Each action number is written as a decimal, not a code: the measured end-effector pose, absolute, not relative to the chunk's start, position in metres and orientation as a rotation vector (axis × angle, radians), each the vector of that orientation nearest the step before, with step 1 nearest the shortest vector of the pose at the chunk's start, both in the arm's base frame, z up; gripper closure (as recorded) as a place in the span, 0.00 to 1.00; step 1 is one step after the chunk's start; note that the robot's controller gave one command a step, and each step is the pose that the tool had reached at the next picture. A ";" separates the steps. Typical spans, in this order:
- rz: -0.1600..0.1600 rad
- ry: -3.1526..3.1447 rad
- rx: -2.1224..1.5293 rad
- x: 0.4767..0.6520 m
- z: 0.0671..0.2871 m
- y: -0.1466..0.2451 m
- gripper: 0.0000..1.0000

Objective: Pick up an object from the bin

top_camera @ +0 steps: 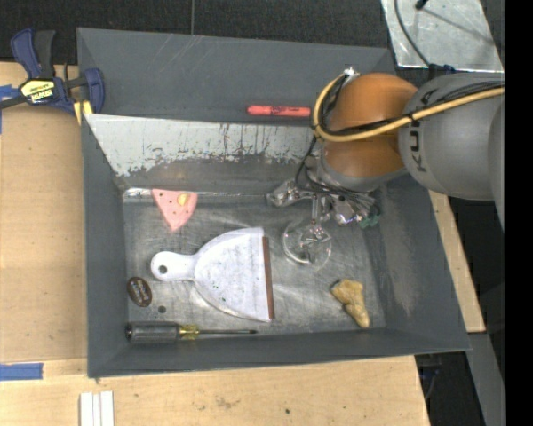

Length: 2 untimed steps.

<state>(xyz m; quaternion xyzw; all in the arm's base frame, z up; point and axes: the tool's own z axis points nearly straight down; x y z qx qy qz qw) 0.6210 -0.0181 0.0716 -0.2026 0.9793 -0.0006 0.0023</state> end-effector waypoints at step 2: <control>-0.007 2.938 -1.041 0.622 0.079 -0.016 1.00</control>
Offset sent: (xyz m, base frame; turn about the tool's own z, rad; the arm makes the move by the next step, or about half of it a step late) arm 0.0000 0.0000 0.0000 0.0000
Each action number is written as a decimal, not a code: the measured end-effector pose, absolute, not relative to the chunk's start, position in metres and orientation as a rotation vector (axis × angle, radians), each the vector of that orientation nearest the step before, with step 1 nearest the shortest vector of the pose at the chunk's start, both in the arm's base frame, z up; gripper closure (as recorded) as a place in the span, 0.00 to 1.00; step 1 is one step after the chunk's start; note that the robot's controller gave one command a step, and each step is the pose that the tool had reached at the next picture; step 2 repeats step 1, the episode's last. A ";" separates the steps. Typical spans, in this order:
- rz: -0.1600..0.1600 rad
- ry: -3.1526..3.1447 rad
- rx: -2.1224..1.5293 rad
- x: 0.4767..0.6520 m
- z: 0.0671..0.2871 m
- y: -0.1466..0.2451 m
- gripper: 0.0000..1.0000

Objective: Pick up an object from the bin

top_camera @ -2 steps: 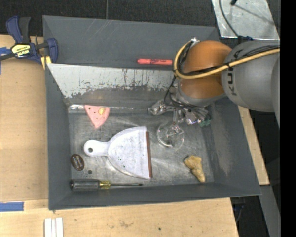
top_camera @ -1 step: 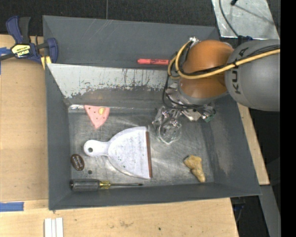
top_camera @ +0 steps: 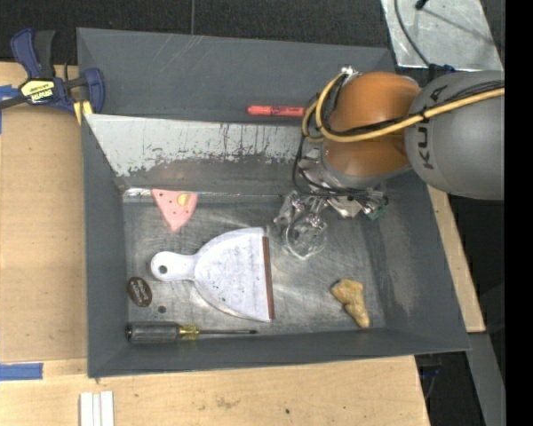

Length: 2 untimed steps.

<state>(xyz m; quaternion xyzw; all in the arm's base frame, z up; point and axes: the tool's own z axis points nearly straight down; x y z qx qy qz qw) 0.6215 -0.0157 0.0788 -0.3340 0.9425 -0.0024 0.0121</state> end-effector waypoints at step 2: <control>-0.005 2.943 -1.044 0.620 0.082 -0.016 1.00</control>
Offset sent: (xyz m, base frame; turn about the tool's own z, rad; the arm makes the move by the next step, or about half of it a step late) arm 0.0000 0.0001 0.0442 0.0001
